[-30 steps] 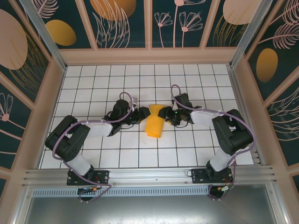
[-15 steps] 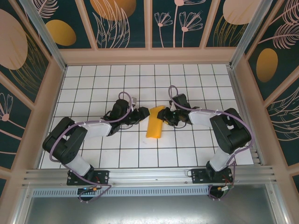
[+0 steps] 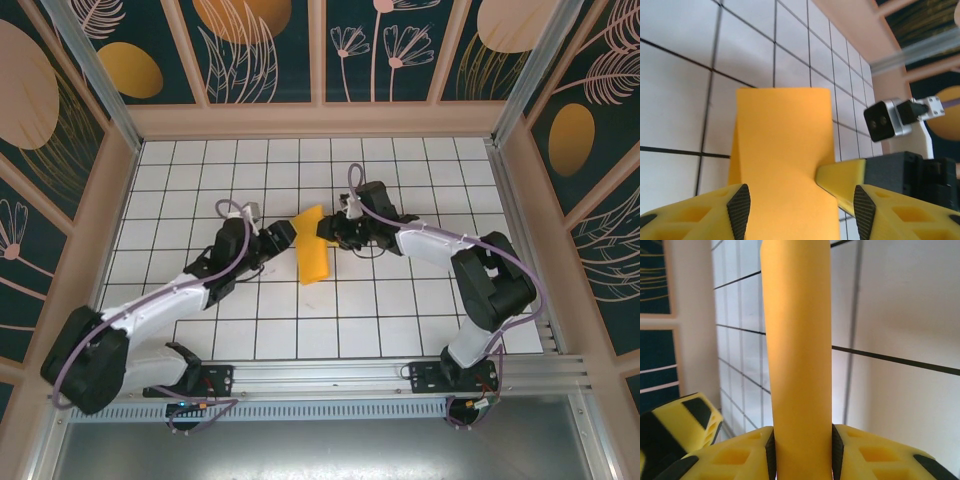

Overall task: Fold a paper plane with a square sheet of paper (pick it up from the middle)
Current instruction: Fold the square sheet of paper in half at the center of the table.

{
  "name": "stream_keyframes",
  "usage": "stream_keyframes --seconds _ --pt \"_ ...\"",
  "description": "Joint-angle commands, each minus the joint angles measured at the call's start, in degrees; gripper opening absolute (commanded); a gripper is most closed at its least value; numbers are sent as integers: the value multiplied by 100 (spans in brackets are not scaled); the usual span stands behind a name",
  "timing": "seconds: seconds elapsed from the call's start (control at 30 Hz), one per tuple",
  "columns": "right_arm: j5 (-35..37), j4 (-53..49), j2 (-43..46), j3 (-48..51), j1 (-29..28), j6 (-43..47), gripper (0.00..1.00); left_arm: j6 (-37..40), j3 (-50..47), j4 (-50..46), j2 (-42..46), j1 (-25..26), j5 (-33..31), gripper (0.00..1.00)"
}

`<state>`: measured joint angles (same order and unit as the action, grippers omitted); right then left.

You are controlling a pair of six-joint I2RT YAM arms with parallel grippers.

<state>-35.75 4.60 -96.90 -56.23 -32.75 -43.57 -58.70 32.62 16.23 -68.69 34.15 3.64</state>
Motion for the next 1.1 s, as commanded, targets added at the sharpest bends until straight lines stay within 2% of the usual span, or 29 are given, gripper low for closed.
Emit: stream_keyframes --seconds 0.0,0.17,0.27,0.33,0.57,0.7,0.87,1.07 --pt "-381 249 233 -182 -16 -67 35 65 -165 -636 584 15 -1037 61" --pt "-560 453 211 -36 61 -74 35 137 -330 -769 1275 17 -1335 65" --pt "-592 636 122 321 111 -128 35 199 -366 -786 1375 21 -1320 65" --pt "-594 834 66 602 339 -153 35 211 -371 -758 1337 16 -1260 66" --pt "-178 30 -407 590 507 600 36 382 -277 -358 800 17 -611 66" --pt "217 -395 -519 444 515 840 41 420 -146 -125 309 13 -158 66" --pt "618 -677 -490 429 511 856 48 377 10 173 -307 21 443 65" --pt "1189 -737 -246 523 409 475 54 376 147 297 -695 17 722 64"
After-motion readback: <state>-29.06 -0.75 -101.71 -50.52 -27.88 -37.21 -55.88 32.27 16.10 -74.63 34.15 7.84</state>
